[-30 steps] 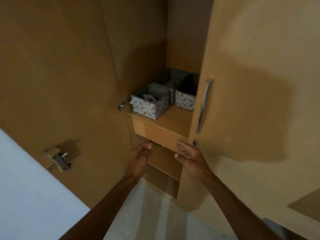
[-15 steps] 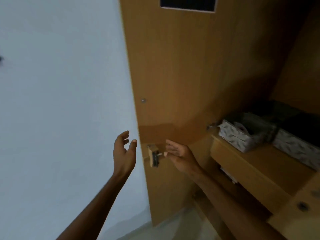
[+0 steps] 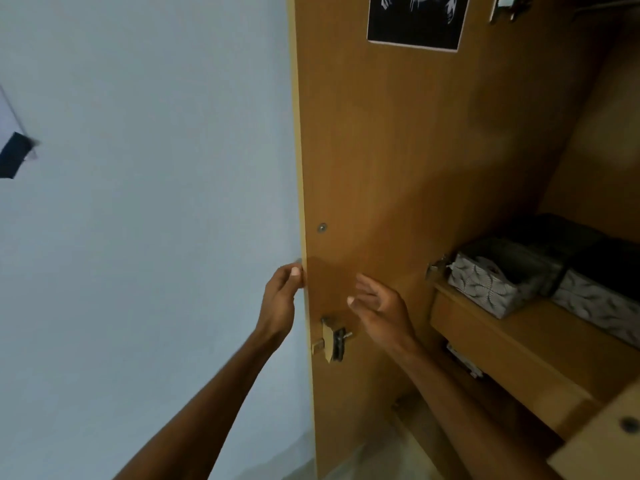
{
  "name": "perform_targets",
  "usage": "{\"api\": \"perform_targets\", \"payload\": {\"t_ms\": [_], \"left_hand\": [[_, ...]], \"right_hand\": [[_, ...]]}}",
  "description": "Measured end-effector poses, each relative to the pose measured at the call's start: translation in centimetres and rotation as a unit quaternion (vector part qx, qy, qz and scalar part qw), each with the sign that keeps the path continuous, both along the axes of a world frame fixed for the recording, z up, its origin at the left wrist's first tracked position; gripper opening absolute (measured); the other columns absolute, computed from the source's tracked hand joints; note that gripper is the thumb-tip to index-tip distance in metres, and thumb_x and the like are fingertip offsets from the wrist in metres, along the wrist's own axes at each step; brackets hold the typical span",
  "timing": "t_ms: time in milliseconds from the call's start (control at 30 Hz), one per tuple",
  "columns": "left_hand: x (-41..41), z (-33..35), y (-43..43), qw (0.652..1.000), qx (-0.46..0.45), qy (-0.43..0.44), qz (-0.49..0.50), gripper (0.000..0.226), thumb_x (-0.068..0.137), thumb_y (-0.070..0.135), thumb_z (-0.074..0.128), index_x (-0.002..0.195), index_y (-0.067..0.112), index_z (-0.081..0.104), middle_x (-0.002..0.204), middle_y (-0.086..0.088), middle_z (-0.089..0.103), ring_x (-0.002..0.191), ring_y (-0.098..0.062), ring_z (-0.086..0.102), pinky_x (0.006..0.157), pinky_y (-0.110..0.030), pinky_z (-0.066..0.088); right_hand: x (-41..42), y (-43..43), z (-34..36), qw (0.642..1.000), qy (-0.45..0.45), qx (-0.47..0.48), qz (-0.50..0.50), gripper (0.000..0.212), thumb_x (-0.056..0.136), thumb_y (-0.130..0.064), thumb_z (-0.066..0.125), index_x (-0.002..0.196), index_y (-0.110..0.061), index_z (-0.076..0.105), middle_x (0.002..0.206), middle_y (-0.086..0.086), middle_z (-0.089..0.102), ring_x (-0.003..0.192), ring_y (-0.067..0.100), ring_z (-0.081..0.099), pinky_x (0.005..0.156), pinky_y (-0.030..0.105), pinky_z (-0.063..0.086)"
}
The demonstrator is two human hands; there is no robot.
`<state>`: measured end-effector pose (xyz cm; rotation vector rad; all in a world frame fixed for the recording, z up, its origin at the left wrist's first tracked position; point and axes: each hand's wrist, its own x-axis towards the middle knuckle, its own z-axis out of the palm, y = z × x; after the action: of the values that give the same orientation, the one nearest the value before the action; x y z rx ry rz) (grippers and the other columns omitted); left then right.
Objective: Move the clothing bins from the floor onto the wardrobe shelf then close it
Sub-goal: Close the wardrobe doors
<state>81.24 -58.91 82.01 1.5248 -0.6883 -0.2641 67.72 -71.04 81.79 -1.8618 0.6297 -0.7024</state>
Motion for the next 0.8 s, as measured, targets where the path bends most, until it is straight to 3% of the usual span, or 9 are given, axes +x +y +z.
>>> {"api": "perform_targets", "payload": {"t_ms": [133, 233, 400, 500, 667, 800], "left_hand": [[-1.8, -0.9, 0.5, 0.996, -0.032, -0.029, -0.084, 0.045, 0.098, 0.039, 0.033, 0.098, 0.013, 0.069, 0.093, -0.002, 0.074, 0.088, -0.021, 0.07, 0.079, -0.031, 0.055], [-3.8, -1.7, -1.1, 0.986, -0.049, -0.045, -0.155, 0.035, 0.101, 0.026, 0.042, 0.094, 0.008, 0.07, 0.086, -0.007, 0.072, 0.082, -0.025, 0.069, 0.074, -0.026, 0.056], [-7.7, -2.5, -5.8, 0.962, -0.044, -0.035, -0.266, 0.025, 0.091, 0.031, 0.063, 0.103, 0.011, 0.069, 0.095, -0.008, 0.071, 0.09, -0.028, 0.068, 0.082, -0.043, 0.058], [-11.2, -2.3, -8.2, 0.936, -0.057, -0.034, -0.346, 0.016, 0.094, 0.016, 0.06, 0.1, 0.004, 0.069, 0.091, -0.013, 0.071, 0.086, -0.029, 0.068, 0.079, -0.042, 0.059], [-15.8, -2.5, -11.7, 0.919, -0.059, -0.009, -0.391, 0.01, 0.093, 0.009, 0.06, 0.093, 0.008, 0.07, 0.088, -0.01, 0.071, 0.083, -0.025, 0.069, 0.073, -0.034, 0.058], [-19.8, -2.3, -15.7, 0.903, -0.04, 0.002, -0.427, 0.01, 0.093, 0.012, 0.06, 0.091, 0.009, 0.069, 0.09, -0.01, 0.072, 0.086, -0.027, 0.069, 0.075, -0.042, 0.06]], "right_hand": [[-2.5, 0.9, -0.1, 0.995, -0.044, -0.022, -0.086, 0.069, 0.08, -0.049, 0.071, 0.141, -0.032, 0.044, 0.142, -0.009, 0.05, 0.126, 0.012, 0.05, 0.095, 0.033, 0.05], [-4.9, 1.3, 0.0, 0.978, -0.078, -0.091, -0.169, 0.087, 0.065, -0.067, 0.072, 0.141, -0.039, 0.04, 0.146, -0.013, 0.043, 0.129, 0.011, 0.046, 0.099, 0.04, 0.049], [-10.5, 1.3, 0.4, 0.943, -0.073, -0.182, -0.267, 0.094, 0.066, -0.061, 0.075, 0.145, -0.028, 0.037, 0.145, -0.006, 0.04, 0.131, 0.012, 0.043, 0.1, 0.038, 0.05], [-14.3, 0.7, 0.6, 0.902, -0.067, -0.249, -0.346, 0.087, 0.069, -0.049, 0.078, 0.143, -0.022, 0.04, 0.137, -0.009, 0.043, 0.124, 0.01, 0.047, 0.095, 0.032, 0.051], [-19.3, -1.3, 0.6, 0.83, 0.014, -0.295, -0.473, 0.093, 0.068, -0.059, 0.074, 0.145, -0.023, 0.037, 0.139, -0.001, 0.047, 0.126, 0.015, 0.046, 0.099, 0.041, 0.047], [-23.0, -3.8, 1.2, 0.768, 0.11, -0.318, -0.544, 0.101, 0.068, -0.066, 0.069, 0.149, -0.021, 0.028, 0.147, 0.004, 0.041, 0.135, 0.02, 0.036, 0.106, 0.043, 0.036]]}}
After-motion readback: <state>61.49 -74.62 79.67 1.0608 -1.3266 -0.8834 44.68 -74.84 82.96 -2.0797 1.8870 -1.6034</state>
